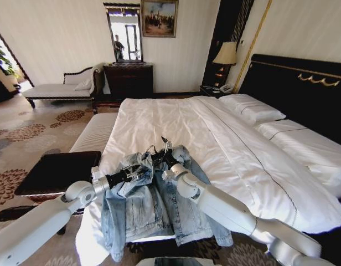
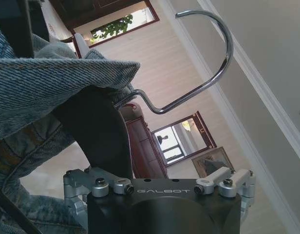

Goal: Pick up the clothes from the bed and hang them on the clothes hanger.

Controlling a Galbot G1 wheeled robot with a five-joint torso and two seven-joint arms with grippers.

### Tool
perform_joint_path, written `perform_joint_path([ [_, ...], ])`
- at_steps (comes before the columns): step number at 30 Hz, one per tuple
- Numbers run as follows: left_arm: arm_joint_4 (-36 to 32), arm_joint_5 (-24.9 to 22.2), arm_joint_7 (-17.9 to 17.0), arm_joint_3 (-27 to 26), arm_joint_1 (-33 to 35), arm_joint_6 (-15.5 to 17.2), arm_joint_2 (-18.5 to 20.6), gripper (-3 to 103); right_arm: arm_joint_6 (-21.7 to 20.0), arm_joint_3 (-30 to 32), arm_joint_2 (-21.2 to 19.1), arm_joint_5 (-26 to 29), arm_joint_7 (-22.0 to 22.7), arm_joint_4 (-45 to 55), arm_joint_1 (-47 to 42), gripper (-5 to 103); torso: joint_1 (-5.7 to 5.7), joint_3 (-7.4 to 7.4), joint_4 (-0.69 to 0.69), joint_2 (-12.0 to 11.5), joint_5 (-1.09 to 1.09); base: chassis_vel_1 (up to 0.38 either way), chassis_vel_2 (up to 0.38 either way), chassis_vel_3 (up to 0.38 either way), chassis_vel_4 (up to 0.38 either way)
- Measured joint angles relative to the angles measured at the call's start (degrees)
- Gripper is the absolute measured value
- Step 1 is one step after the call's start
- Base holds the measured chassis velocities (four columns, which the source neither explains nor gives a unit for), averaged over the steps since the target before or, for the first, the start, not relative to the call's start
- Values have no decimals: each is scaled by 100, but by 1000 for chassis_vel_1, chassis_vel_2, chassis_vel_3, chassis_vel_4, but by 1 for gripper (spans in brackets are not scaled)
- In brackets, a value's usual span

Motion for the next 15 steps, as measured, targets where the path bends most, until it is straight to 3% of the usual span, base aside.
perform_joint_path([
  [8,-172,-78,-132,-173,122,24,85,98,43,55,12,281,70,5,37,100,0,0,1,0,0,0,0,0,0],
  [11,-169,-79,-142,-174,121,24,89,100,73,54,14,289,81,-1,39,103,0,0,0,0,0,0,0,0,0],
  [15,-150,-93,-194,-165,91,23,59,100,60,52,10,-3,81,-16,19,96,0,0,1,0,-1,0,0,0,0],
])
